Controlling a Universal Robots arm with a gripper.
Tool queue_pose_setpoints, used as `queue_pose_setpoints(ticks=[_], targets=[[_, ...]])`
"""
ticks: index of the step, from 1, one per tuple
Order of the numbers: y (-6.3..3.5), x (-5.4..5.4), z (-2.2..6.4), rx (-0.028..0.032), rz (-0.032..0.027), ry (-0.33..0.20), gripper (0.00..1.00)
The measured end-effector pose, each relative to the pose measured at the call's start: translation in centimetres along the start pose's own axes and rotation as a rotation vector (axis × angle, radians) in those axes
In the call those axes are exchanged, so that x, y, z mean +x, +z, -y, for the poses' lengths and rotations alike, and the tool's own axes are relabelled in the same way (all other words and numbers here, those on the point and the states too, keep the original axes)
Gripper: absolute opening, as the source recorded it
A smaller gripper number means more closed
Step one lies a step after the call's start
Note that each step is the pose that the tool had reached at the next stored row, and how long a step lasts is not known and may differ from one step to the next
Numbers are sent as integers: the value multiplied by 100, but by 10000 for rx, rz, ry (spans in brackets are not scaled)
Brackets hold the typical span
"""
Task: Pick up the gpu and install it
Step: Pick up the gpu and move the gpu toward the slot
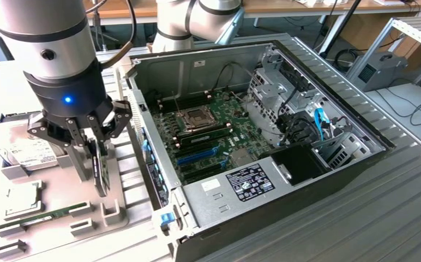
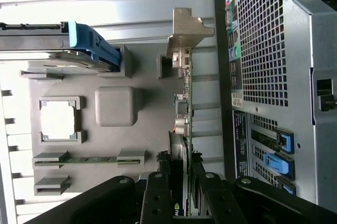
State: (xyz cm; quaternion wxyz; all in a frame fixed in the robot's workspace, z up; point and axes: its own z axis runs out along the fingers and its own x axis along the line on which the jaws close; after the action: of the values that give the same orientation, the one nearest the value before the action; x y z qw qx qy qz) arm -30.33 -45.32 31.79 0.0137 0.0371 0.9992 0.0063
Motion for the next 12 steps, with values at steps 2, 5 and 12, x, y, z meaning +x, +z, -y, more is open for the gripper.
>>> queue_pose_setpoints(ticks=[2, 5, 12], targets=[[-7, 0, 0, 0, 0, 0, 26], [-18, 0, 0, 0, 0, 0, 26], [-45, -1, -1, 0, 0, 0, 26]])
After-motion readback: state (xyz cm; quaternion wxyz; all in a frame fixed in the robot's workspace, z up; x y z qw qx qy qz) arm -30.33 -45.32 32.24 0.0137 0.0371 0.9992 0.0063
